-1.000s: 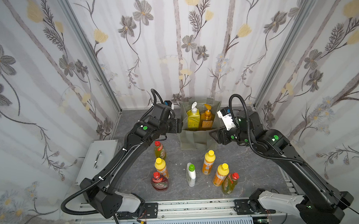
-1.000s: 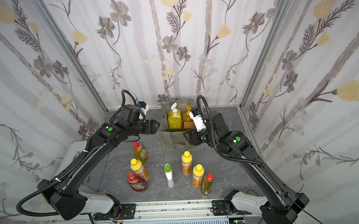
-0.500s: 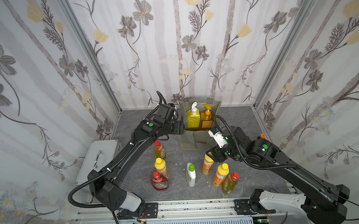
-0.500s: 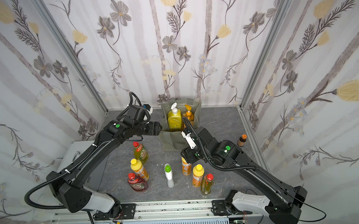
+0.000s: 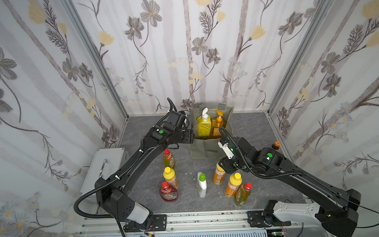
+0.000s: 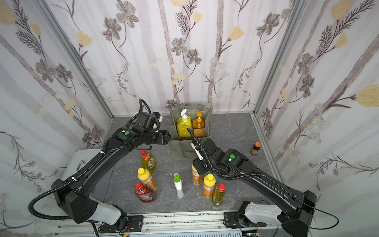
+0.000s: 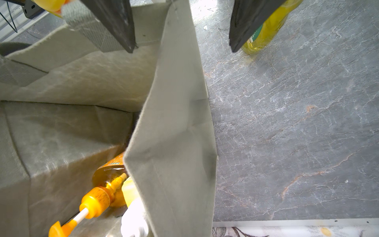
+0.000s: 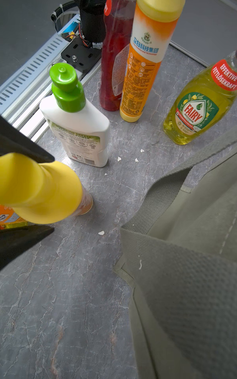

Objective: Pack dish soap into the shopping bag
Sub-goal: Pick up the bottle of dish soap at the center of the board.

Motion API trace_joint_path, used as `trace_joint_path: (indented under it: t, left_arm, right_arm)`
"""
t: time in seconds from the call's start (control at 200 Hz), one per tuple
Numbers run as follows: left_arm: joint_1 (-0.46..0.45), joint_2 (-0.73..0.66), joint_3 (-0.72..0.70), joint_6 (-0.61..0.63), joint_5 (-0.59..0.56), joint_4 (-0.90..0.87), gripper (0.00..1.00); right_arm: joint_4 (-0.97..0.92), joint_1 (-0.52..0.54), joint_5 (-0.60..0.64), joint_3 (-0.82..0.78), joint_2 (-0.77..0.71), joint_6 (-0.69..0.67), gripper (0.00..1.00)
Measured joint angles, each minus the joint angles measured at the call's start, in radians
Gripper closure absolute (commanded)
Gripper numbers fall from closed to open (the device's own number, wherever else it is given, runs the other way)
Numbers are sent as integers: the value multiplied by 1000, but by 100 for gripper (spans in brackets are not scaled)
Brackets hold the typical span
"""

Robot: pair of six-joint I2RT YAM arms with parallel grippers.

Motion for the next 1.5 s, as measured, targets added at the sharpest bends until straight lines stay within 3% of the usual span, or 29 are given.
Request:
trace_joint_path:
  t: [0.235,0.435,0.774,0.969,1.114,1.324,1.499]
  left_arm:
    - [0,5,-1,0,0,8,39]
    - [0,5,-3,0,1,14,43]
    - [-1,10,-11,0,15,22,56]
    - [0,13,-11,0,22,22,76]
    - [0,13,-10,0,23,22,85]
    - [0,15,-11,0,26,23,88]
    - [0,18,-19,0,42,29,92]
  right_arm:
    - [27,5,16,0,-7,-4,77]
    - [3,11,-18,16,-5,-3,84]
    - [-65,7,17,148,2,-39,90]
    - [-99,-50,14,290,2,-88,93]
    - [-114,-127,-41,428,8,-130,95]
    - [-114,-221,-152,650,53,-169,96]
    - [-95,-297,-256,735,85,-175,96]
